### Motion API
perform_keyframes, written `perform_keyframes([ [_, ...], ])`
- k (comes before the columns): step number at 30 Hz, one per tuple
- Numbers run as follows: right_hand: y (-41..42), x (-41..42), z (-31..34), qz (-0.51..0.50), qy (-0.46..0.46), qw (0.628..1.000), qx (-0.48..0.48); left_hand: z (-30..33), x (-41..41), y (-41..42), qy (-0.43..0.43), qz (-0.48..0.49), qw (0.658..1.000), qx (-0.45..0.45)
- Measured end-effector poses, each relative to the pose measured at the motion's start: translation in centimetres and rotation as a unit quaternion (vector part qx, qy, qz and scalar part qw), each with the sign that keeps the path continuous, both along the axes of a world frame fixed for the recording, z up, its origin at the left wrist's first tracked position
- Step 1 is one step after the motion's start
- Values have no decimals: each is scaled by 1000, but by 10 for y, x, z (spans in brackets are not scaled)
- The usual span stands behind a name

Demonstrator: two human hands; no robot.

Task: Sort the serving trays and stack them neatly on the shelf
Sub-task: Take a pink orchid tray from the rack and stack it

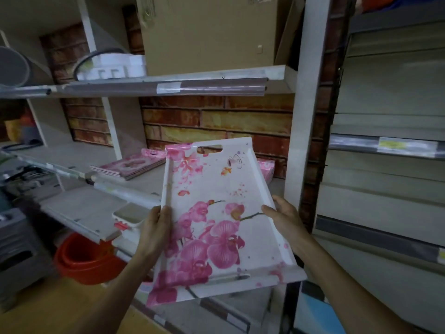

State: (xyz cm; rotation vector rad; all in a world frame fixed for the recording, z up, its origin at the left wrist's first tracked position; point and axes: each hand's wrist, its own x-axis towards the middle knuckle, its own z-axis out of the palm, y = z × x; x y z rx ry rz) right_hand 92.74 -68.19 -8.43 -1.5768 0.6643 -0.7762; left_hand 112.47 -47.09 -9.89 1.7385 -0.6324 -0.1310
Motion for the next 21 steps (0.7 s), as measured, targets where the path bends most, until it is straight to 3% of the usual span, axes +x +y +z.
perform_keyframes([
  [7, -28, 40, 10, -52, -1, 998, -28, 16, 56, -47, 32, -29, 999, -13],
  [11, -50, 69, 16, -82, -12, 996, -22, 32, 89, -74, 67, -96, 993, -19],
  [21, -107, 149, 25, -173, 12, 983, -58, 56, 186, -153, 23, -142, 990, 3],
])
